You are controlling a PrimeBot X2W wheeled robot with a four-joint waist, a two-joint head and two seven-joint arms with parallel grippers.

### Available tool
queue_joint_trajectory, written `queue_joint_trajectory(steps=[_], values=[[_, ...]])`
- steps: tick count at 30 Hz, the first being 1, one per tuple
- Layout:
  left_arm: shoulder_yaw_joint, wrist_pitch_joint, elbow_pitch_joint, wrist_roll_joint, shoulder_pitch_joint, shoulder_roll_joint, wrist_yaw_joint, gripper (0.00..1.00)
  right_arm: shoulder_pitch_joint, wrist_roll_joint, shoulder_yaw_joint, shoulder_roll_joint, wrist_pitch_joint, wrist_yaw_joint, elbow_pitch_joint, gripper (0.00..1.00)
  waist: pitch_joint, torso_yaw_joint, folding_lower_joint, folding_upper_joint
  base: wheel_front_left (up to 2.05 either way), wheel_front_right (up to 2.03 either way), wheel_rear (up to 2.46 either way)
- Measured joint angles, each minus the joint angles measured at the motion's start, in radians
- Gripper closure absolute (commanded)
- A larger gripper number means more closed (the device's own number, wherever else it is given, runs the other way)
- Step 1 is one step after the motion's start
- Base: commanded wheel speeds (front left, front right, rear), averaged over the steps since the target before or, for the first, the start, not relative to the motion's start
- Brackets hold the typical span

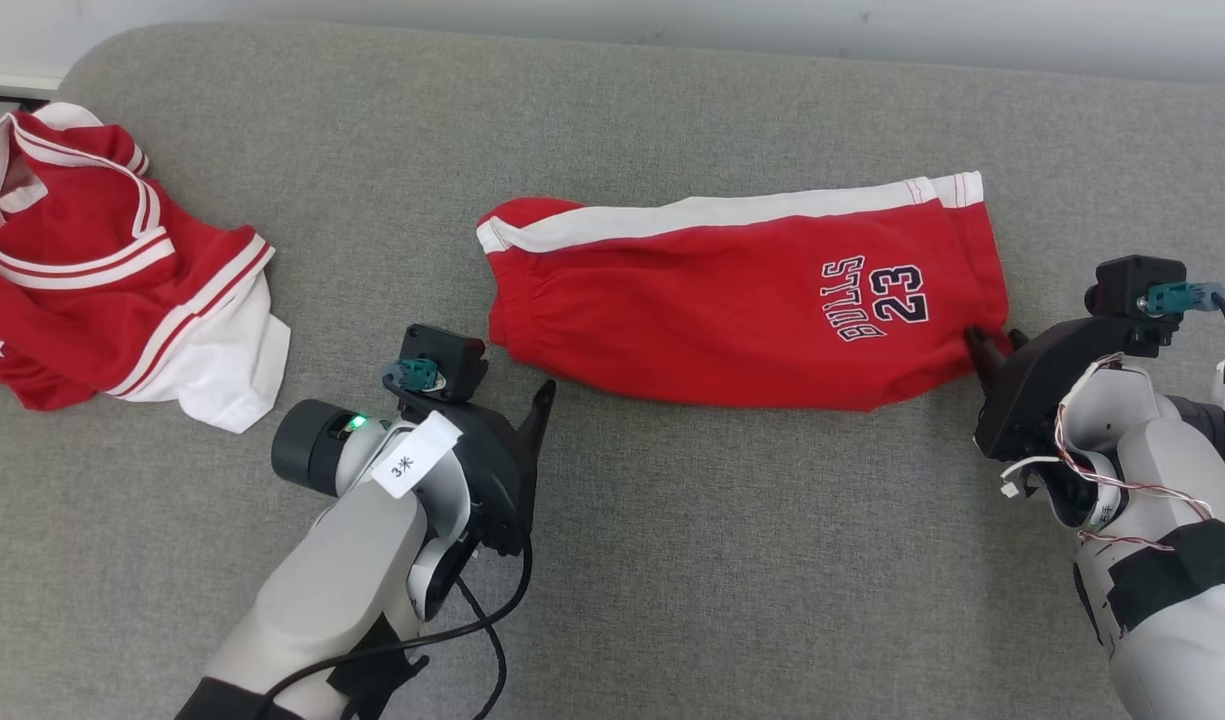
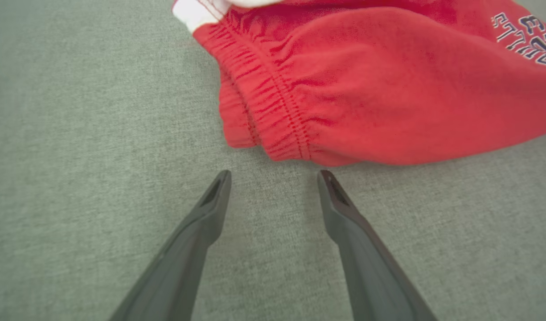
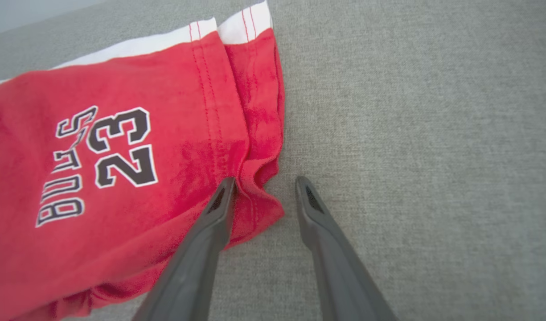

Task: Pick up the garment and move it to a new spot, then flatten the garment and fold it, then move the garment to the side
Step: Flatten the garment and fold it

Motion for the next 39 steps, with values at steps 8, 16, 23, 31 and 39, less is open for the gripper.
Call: queue_joint_trajectory(steps=[8, 16, 23, 31, 39], values=[[-0.009, -0.012, 0.024, -0.001, -0.002, 0.0, -0.034, 0.0, -0.006, 0.0, 0.016, 0.001, 0.007, 0.008, 0.015, 1.0, -0.006, -0.005, 0.0, 0.0, 0.0, 0.0, 0.0], [-0.009, -0.022, 0.051, 0.005, -0.045, 0.011, -0.031, 0.0, -0.011, 0.0, 0.024, 0.009, 0.015, 0.013, 0.021, 1.0, -0.008, -0.027, -0.0001, 0.0, 0.0, 0.0, 0.0], [-0.036, -0.036, 0.061, 0.013, -0.058, 0.009, -0.063, 0.38, -0.011, 0.0, 0.024, 0.008, 0.014, 0.016, 0.023, 1.0, -0.007, -0.031, -0.0001, 0.0, 0.0, 0.0, 0.0], [-0.059, -0.054, 0.079, 0.036, -0.06, 0.01, -0.087, 1.0, -0.012, 0.0, 0.023, 0.007, 0.014, 0.016, 0.033, 1.0, -0.014, -0.034, -0.0001, 0.0, 0.0, 0.0, 0.0], [-0.068, -0.069, 0.098, 0.037, -0.059, 0.014, -0.096, 1.0, -0.009, 0.0, 0.023, 0.004, 0.013, 0.016, 0.049, 1.0, -0.026, -0.031, -0.0001, 0.0, 0.0, 0.0, 0.0]])
